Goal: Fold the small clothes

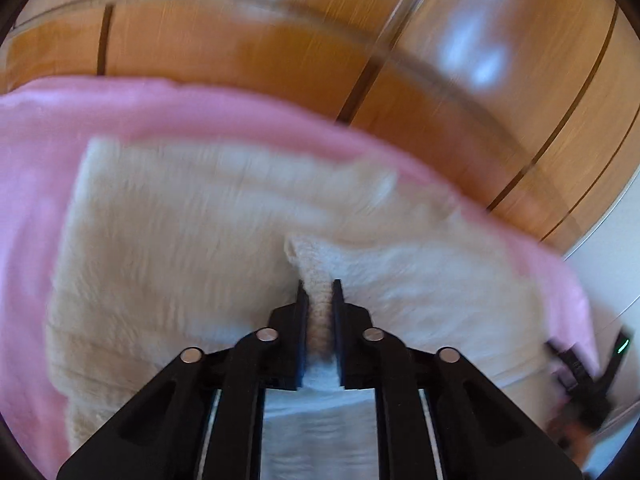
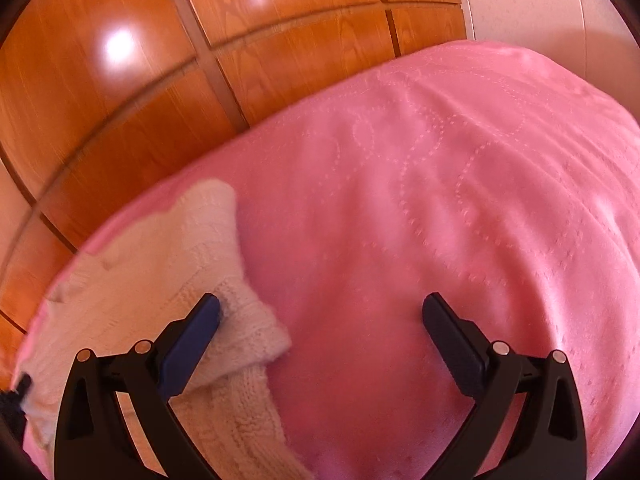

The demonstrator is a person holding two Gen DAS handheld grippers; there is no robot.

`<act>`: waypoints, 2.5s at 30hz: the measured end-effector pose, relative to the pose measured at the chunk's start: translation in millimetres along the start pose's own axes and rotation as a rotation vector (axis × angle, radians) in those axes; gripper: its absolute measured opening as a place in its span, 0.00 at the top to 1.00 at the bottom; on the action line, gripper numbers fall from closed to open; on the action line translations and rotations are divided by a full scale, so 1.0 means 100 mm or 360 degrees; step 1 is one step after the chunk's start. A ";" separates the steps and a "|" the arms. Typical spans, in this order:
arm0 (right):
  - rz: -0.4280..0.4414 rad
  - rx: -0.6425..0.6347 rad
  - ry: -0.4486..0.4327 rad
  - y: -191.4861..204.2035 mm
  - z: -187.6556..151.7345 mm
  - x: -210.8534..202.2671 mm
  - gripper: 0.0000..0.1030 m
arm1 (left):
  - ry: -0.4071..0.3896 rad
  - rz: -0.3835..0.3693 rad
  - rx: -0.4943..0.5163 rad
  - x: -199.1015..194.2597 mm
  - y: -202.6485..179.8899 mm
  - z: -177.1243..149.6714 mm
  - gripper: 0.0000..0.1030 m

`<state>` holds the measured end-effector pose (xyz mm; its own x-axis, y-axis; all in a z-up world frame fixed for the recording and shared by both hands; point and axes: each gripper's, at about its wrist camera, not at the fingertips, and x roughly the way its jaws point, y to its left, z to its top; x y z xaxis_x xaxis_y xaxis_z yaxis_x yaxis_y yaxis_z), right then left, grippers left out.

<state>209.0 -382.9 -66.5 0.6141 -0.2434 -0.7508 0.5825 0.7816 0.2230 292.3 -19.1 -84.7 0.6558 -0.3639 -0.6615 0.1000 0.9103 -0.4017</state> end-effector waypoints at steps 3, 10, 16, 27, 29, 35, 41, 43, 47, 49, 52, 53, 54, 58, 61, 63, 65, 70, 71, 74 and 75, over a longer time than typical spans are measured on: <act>-0.0096 -0.0090 0.0039 0.10 0.01 0.04 0.02 | -0.0033 -0.0056 -0.0040 -0.04 0.05 0.00 0.79; -0.0070 -0.0450 -0.0318 0.55 0.19 -0.34 0.02 | -0.0110 -0.0147 0.0066 -0.14 -0.03 -0.05 0.38; -0.0504 -0.0624 -0.0112 0.56 0.24 0.29 0.02 | -0.0106 -0.0084 0.0033 -0.09 -0.03 -0.06 0.38; -0.0333 -0.0410 -0.0049 0.22 0.27 0.18 0.02 | -0.0056 -0.0003 0.0102 0.02 -0.11 -0.06 0.38; -0.0199 -0.0300 -0.0108 0.07 0.17 -0.12 0.02 | -0.0052 0.0017 0.0115 0.03 -0.11 -0.06 0.38; -0.0147 -0.0361 0.0084 -0.05 -0.06 0.04 0.02 | -0.0012 0.0195 0.0253 0.08 -0.28 -0.05 0.37; -0.0096 -0.0321 0.0070 -0.13 -0.06 0.00 0.02 | 0.0033 0.0235 0.0275 -0.19 -0.24 -0.17 0.18; 0.0006 -0.0256 0.0037 -0.25 -0.10 -0.15 0.02 | 0.0029 0.0209 0.0224 -0.35 -0.15 -0.26 0.18; 0.0280 -0.0190 -0.0005 -0.50 -0.29 -0.54 0.02 | 0.0015 0.0147 0.0089 -0.74 0.11 -0.52 0.18; 0.0425 -0.0215 0.0004 -0.60 -0.42 -0.73 0.02 | 0.0005 0.0114 0.0017 -0.91 0.25 -0.64 0.18; 0.0581 -0.0269 0.0031 -0.74 -0.59 -0.97 0.18 | -0.0021 0.0092 -0.0054 -1.16 0.42 -0.80 0.18; 0.0622 -0.0274 0.0060 -0.78 -0.63 -1.02 0.24 | -0.0033 0.0089 -0.0061 -1.23 0.45 -0.84 0.18; 0.0664 -0.0266 0.0098 -0.84 -0.68 -1.03 0.26 | -0.0042 0.0091 -0.0064 -1.31 0.49 -0.89 0.18; 0.0871 -0.0170 0.0243 -1.13 -0.91 -1.11 0.44 | -0.0049 0.0114 -0.0066 -1.51 0.61 -1.04 0.18; 0.0995 -0.0144 0.0287 -1.30 -1.03 -1.23 0.48 | -0.0034 0.0078 -0.0084 -1.64 0.73 -1.17 0.21; 0.1020 -0.0160 0.0305 -1.36 -1.10 -1.28 0.49 | -0.0034 0.0054 -0.0041 -1.74 0.76 -1.27 0.22; 0.1036 -0.0168 0.0321 -1.43 -1.17 -1.34 0.53 | -0.0041 0.0029 0.0004 -1.80 0.77 -1.34 0.24; 0.1193 -0.0121 0.0391 -1.54 -1.34 -1.36 0.59 | 0.0016 -0.0102 0.0029 -1.94 0.85 -1.54 0.46; 0.1233 -0.0114 0.0407 -1.56 -1.38 -1.36 0.61 | 0.0041 -0.0137 0.0018 -1.96 0.87 -1.57 0.53; 0.1371 -0.0088 0.0491 -1.57 -1.50 -1.33 0.64 | 0.0112 -0.0271 -0.0049 -2.00 0.93 -1.70 0.64; 0.1417 -0.0081 0.0518 -1.56 -1.55 -1.32 0.64 | 0.0133 -0.0321 -0.0078 -2.02 0.95 -1.75 0.65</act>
<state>-45.3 -383.8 -98.1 0.6383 0.6200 -0.4563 -0.0569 0.6291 0.7753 38.5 106.5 -100.0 0.5619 -0.5543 -0.6140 0.1848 0.8076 -0.5600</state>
